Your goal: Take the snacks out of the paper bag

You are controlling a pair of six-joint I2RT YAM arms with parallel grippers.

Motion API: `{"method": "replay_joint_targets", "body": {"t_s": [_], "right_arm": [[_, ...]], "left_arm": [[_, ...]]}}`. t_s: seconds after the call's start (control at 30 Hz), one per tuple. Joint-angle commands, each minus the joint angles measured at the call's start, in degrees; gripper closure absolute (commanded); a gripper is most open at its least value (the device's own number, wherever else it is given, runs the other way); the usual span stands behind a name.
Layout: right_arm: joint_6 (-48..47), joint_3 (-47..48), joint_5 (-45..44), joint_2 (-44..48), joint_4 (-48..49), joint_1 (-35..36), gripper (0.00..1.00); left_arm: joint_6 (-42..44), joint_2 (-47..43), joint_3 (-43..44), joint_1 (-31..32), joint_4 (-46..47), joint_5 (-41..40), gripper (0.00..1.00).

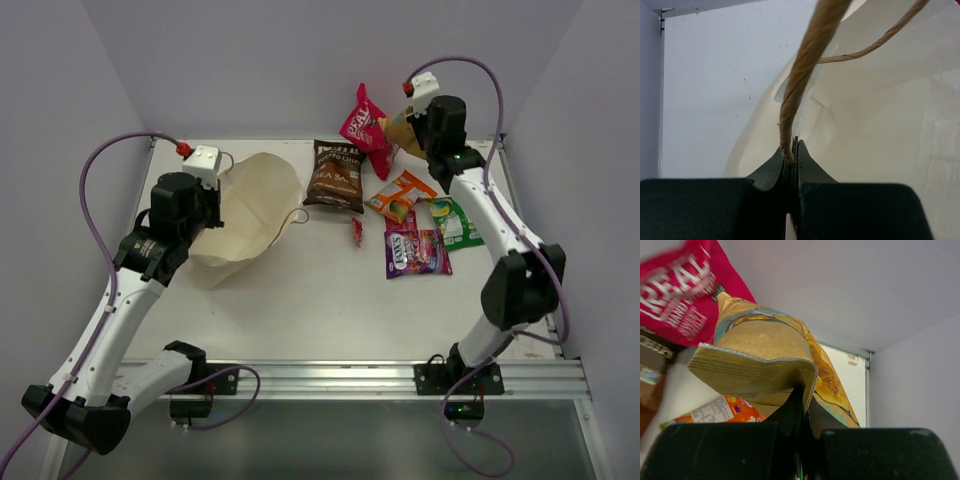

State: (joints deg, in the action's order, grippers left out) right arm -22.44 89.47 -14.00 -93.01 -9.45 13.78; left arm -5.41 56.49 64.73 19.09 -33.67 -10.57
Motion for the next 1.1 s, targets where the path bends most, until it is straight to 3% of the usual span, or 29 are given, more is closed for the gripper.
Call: {"method": "replay_joint_targets", "body": {"t_s": [0.0,0.2,0.3,0.4,0.5,0.53,0.57,0.63,0.83,0.87,0.93,1.07], "right_arm": [[3.98,4.49,-10.42,-6.0,12.31,-2.35,1.0],[2.39,-0.43,-9.73,-14.3,20.61,-6.74,0.99],[5.98,-2.81,-11.13,-15.71,18.34,-8.33,0.8],[13.8,-4.04,-15.0,-15.18,12.57,-10.43,0.74],[21.9,-4.56,-13.87,-13.08,6.23,-12.9,0.6],[22.43,-5.7,-11.6,-12.38,5.51,-13.16,0.45],[24.09,-6.15,-10.45,-10.37,4.72,-13.17,0.4],[25.86,-8.33,-6.59,-7.55,2.69,-13.17,0.32],[31.83,-14.49,17.66,8.88,-1.09,-12.12,0.15],[32.71,-15.02,19.95,11.16,-1.79,-11.59,0.07],[33.68,-17.3,25.14,18.45,-2.85,-10.45,0.02],[35.71,-20.21,33.32,30.5,-4.61,-10.09,0.01]], "left_arm": [[-1.01,-0.68,1.54,-0.55,-0.78,1.07,1.0],[-0.92,-1.91,0.57,-0.64,0.36,1.34,1.0],[-1.18,-1.91,0.31,-0.81,0.71,1.25,1.0],[-1.71,-1.56,0.31,-0.99,1.33,1.6,1.0],[-2.67,-1.38,0.4,-1.16,1.76,1.87,1.0],[-2.94,-1.47,0.31,-1.16,2.11,1.87,1.0],[-3.11,-1.64,0.05,-1.16,2.2,1.87,1.0],[-3.82,-1.73,-0.13,-1.16,2.47,1.69,1.0],[-6.89,-1.21,0.57,-1.51,3.44,3.18,1.0],[-7.33,-0.86,0.83,-1.69,3.52,3.45,1.0],[-8.3,0.45,2.32,-2.3,3.44,4.32,1.0],[-8.65,3.09,6.1,-4.14,3.7,5.03,1.0]]}}
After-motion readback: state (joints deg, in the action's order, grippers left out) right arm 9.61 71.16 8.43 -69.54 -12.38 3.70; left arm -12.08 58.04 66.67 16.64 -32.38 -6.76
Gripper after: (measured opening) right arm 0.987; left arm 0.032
